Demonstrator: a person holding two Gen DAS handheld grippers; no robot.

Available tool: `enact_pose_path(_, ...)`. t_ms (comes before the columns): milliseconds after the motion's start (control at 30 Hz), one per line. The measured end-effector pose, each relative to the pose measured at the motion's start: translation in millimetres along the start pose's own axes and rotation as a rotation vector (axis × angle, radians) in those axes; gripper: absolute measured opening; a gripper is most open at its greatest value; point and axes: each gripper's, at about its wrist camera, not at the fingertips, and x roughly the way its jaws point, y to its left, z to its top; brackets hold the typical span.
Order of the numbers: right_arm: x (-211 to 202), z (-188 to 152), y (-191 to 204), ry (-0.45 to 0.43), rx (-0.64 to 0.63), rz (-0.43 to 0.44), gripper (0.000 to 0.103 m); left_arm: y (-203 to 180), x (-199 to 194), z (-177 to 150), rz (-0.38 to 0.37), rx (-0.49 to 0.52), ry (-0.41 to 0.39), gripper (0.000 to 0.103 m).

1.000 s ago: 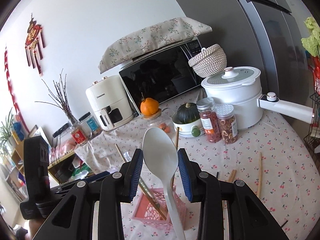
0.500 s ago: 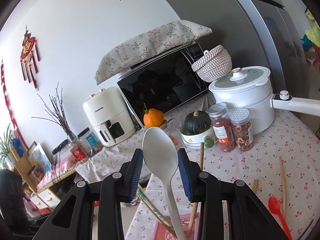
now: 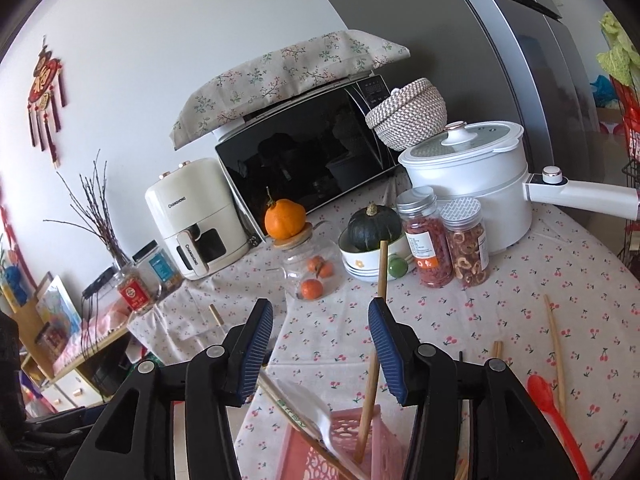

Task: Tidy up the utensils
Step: 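Lower the white spoon into the pink basket and open the right tool, then reach the left tool down and grasp a wooden chopstick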

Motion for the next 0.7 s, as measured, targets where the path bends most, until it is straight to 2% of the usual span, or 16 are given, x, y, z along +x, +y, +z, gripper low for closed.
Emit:
enact_pose_path(67,-12.3,6.4,0.4,-0.002,-0.016,-0.006,0.063,-1.2,0.7,-1.7,-0.010,-0.002,0.010,0.080)
enact_pose_path(200,-38.1,19.3,-6.5,0.024,-0.033,-0.042,0.081,-7.5,3.8,-6.5,-0.027,-0.003,0.040,0.083)
enact_pose_path(367,-58.0,23.1,-30.8,0.138,-0.033,-0.133,0.093,-25.0,9.1,-16.2,-0.023,0.032,0.084,0.093)
enact_pose_path(600,-67.9,-2.6,-84.9,0.345,0.012,-0.273,0.096,-49.4,22.0,-34.9,-0.020,0.077,0.157,0.095)
enact_pose_path(700,-74.3,-8.1,-105.4,0.411,0.055,-0.286,0.096,-59.9,28.8,-42.9,-0.017,0.100,0.182,0.095)
